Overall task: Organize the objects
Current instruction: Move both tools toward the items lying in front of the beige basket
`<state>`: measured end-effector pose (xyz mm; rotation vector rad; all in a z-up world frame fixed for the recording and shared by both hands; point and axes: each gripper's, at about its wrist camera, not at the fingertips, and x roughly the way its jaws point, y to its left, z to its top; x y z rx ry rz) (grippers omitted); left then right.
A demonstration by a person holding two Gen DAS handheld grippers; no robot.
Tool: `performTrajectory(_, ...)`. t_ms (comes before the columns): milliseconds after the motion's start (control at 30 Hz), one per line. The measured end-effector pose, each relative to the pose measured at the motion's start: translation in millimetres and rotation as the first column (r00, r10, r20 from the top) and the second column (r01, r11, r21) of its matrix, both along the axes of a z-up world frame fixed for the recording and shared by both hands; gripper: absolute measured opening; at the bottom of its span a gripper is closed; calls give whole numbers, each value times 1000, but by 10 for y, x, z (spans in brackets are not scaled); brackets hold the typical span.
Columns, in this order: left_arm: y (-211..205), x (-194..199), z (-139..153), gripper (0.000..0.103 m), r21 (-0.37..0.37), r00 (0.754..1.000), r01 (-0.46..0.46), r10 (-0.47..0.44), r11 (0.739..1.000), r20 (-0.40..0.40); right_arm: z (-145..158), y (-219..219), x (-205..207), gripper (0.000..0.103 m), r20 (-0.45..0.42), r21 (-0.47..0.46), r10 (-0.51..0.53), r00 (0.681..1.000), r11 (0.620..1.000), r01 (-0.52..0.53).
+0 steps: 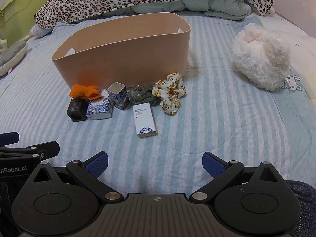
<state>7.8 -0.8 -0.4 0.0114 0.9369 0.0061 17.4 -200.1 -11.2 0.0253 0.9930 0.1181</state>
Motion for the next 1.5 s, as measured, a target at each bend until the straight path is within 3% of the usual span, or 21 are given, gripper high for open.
performTrajectory(867, 172, 280, -143, 103, -21, 998, -59, 58, 998, -31, -78, 105, 284, 103, 1, -61, 37, 999, 997, -37)
performTrajectory(1167, 241, 534, -262, 103, -13, 996, -81, 80, 997, -35, -288, 156, 484, 103, -63, -75, 46, 997, 996, -50)
performTrajectory(1500, 289, 817, -410, 103, -28, 994, -109, 109, 994, -27, -502, 292, 737, 96, -92, -118, 62, 994, 990, -73)
